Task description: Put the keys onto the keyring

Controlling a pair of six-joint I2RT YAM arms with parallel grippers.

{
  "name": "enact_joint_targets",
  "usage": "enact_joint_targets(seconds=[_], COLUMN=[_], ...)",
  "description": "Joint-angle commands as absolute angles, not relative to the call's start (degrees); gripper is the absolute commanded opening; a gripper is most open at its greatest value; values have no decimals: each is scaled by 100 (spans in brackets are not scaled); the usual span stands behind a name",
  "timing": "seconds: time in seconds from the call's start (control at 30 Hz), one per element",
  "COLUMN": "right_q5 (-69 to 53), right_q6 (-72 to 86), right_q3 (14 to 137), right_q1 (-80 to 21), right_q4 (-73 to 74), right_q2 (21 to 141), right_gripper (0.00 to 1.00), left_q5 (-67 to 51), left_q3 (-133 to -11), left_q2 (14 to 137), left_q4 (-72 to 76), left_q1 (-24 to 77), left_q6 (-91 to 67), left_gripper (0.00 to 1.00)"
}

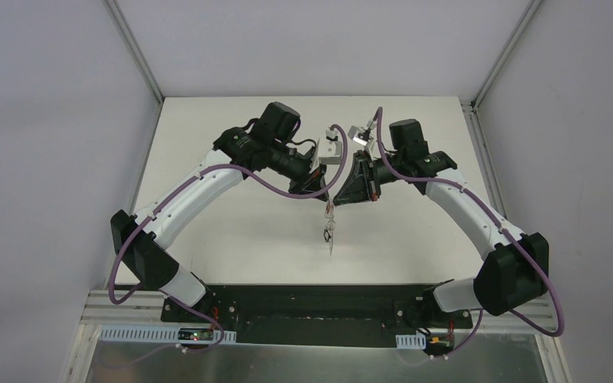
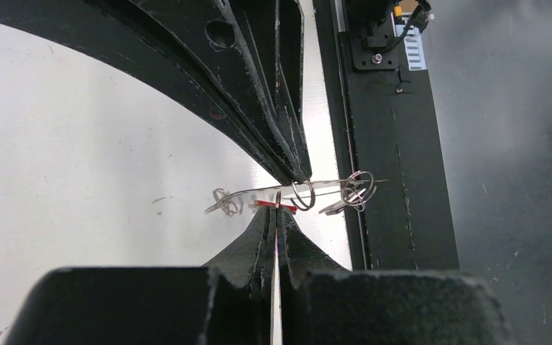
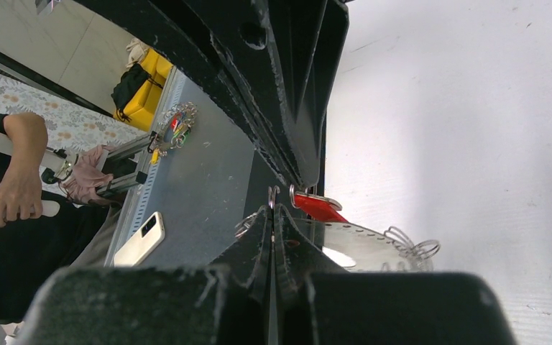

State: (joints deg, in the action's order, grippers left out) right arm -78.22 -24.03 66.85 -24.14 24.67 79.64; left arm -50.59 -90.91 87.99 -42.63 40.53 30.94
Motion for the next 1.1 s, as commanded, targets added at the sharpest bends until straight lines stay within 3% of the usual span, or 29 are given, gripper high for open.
enact_joint_targets(seconds=[0.0,1.07], right_q5=[-7986,-7795], right_q6=[-2387,-1574], right_q3=[6689,6465], right_q1=[-2398,-2090], right_q4=[2375,1605], right_q2=[7744,7736], right_gripper=[0,0], left_q5=[-5405,-5717], left_q3=[-9062,-8934], left_q2=[8649,8490], left_q4=[-4177,-4360], left_q1=[4078,4043], left_q6=[3047,3319], left_gripper=[0,0])
